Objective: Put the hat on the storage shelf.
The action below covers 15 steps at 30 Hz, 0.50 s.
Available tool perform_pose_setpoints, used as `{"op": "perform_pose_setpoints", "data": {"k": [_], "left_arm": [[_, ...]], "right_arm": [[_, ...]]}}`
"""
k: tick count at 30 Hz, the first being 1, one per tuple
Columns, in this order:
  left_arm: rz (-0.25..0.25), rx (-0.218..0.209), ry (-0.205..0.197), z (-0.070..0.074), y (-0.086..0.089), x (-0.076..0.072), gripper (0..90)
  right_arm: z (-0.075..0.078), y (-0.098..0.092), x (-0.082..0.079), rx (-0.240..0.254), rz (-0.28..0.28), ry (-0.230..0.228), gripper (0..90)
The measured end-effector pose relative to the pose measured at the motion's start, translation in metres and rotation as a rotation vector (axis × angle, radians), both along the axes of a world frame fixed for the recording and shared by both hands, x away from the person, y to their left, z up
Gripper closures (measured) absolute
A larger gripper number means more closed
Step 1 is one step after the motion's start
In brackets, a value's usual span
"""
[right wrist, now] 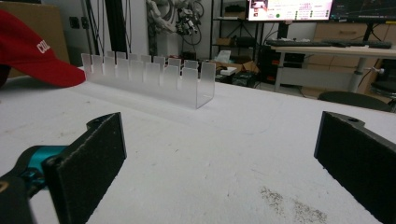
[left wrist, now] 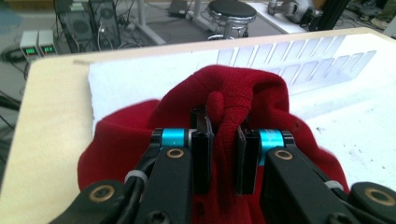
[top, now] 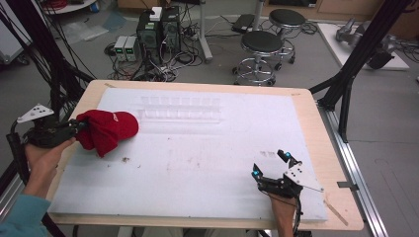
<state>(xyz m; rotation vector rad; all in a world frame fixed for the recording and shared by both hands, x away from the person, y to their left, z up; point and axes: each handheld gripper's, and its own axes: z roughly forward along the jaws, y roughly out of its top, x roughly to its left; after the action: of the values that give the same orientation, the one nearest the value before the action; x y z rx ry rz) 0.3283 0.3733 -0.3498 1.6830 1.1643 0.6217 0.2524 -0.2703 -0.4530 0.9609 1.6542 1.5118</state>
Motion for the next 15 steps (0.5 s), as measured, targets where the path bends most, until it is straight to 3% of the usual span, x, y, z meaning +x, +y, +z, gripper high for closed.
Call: {"op": "perform_pose_setpoints", "data": {"k": [15], "left_arm": [[-0.121, 0.034, -0.092, 0.048, -0.015, -0.002, 80.4]], "right_arm": [[0.000, 0.000, 0.001, 0.003, 0.004, 0.009, 1.0]]}}
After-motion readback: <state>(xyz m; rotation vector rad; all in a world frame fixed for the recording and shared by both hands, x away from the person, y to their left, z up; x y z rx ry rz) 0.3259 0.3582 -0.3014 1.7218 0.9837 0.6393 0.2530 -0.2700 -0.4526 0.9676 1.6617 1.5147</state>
